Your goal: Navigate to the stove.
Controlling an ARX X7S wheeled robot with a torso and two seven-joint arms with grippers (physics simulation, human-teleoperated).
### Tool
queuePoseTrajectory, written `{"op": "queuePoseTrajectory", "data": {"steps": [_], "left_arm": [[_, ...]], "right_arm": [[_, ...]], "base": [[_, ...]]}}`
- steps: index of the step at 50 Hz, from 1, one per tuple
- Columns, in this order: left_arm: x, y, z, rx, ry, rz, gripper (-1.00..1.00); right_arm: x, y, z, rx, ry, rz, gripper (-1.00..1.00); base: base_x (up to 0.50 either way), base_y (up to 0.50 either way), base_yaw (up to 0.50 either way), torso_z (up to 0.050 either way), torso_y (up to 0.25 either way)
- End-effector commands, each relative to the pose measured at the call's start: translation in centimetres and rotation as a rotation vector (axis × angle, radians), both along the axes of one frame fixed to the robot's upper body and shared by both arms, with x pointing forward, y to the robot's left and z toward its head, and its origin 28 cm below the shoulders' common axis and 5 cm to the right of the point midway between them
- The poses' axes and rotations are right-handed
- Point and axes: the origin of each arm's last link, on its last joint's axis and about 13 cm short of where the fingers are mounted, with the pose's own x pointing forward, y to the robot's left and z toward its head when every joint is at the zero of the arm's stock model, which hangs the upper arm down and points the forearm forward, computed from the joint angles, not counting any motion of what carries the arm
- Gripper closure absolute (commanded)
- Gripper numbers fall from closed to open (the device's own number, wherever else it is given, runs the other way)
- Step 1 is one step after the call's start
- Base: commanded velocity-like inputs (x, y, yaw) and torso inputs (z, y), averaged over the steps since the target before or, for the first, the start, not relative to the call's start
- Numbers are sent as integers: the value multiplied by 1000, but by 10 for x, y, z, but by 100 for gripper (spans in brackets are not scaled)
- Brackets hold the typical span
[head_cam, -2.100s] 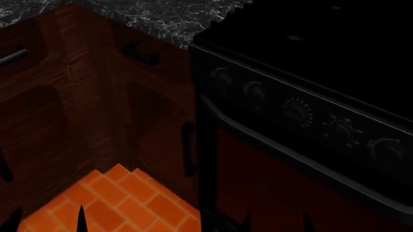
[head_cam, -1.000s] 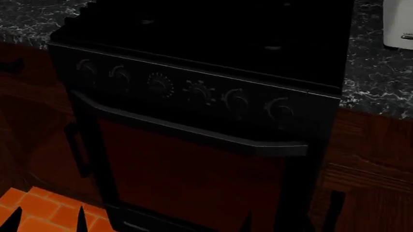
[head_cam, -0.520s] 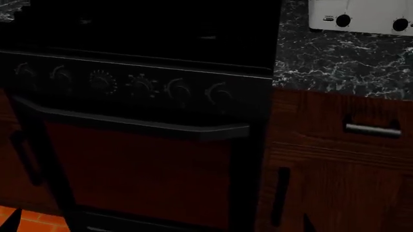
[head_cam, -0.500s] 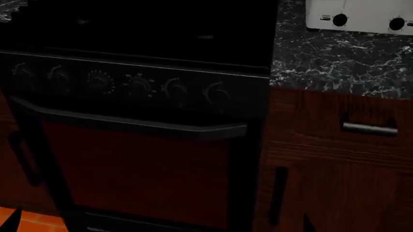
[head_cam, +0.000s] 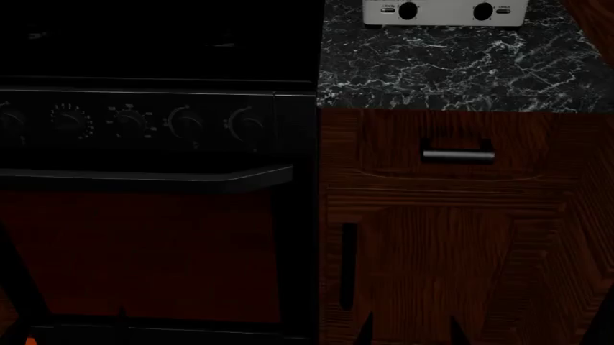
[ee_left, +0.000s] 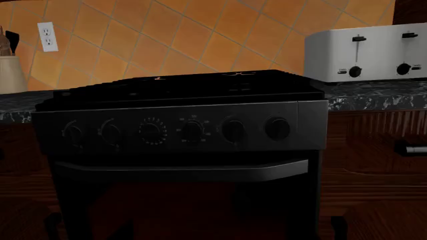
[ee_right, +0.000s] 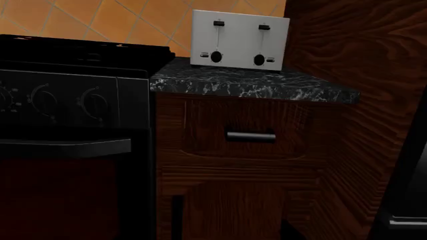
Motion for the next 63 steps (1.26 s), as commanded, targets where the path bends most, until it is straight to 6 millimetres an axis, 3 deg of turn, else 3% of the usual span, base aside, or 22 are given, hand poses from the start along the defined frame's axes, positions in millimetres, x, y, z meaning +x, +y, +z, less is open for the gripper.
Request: {"op": "queuePoseTrajectory", "data": {"steps": [1, 9, 51, 63], "left_arm": [[0, 1, -1, 2, 0, 1, -100], [-1, 0, 0, -3, -1, 3, -100], [-1, 0, 0, -2, 1, 2, -100], [-1, 0, 0, -3, 1, 1, -100]], "right_arm": [[2, 4, 1, -26, -8, -2, -100], [1, 3, 1, -28, 6, 37, -100], [0, 4, 1, -15, -3, 74, -100], [1, 4, 1, -8, -5, 74, -100]], "base": [[0, 0, 0, 0, 0], [1, -41, 0, 0, 0], [8, -486, 0, 0, 0], [-166, -159, 0, 0, 0]]}}
